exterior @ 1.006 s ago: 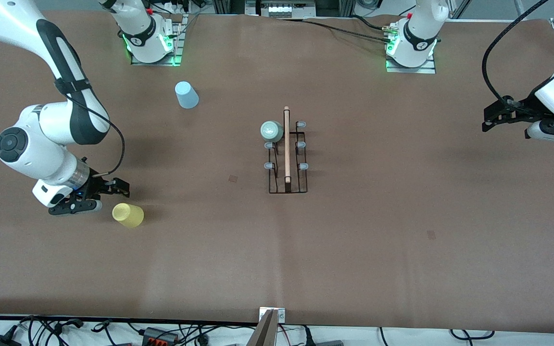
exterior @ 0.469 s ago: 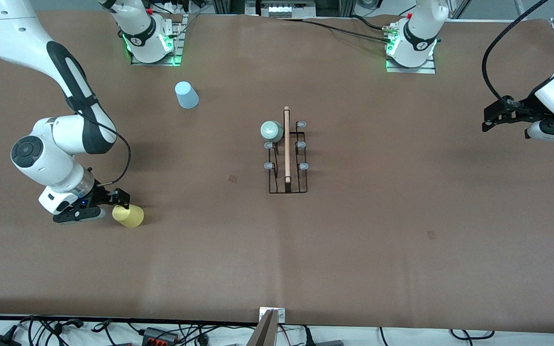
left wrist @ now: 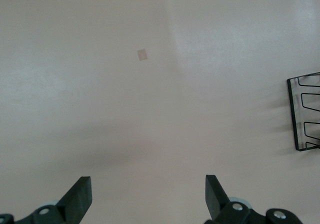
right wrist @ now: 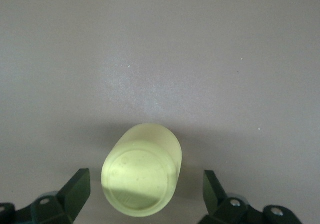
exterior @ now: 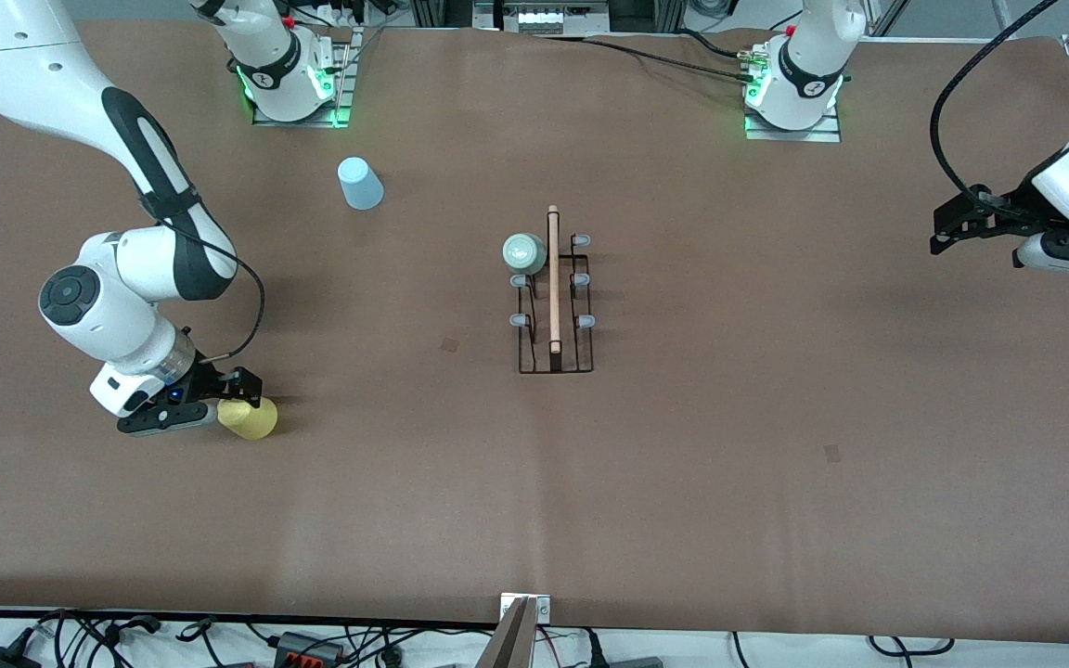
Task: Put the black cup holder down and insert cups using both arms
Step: 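Close the right gripper around the yellow cup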
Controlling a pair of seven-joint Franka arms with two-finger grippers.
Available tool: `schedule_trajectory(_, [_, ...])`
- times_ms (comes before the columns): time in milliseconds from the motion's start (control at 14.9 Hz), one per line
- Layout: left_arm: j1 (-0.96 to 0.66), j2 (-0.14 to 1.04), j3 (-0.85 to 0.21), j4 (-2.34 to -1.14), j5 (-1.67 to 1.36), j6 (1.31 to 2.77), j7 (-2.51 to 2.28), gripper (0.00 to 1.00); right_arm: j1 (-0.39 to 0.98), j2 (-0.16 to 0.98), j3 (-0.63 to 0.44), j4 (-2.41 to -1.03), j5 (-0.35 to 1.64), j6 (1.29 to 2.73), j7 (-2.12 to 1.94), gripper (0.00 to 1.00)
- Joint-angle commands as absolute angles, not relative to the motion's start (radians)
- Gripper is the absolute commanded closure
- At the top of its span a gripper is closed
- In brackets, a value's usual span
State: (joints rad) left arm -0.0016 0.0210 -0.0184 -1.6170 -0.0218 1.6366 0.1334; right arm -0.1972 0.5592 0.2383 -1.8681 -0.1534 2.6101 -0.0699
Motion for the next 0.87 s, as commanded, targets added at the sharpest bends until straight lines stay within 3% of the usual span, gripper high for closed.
schedule_trajectory(0, [0.0, 0.029, -0.018, -1.591, -0.015, 1.615, 0.155, 0.0, -0.19, 0.584, 0.233, -1.833, -0.156, 2.623, -0.072, 0.0])
schedule_trajectory(804, [0.0, 0.029, -0.018, -1.591, -0.014, 1.615, 0.155, 0.0, -0.176, 0.621, 0.233, -1.825, -0.15, 2.645, -0.071, 0.0])
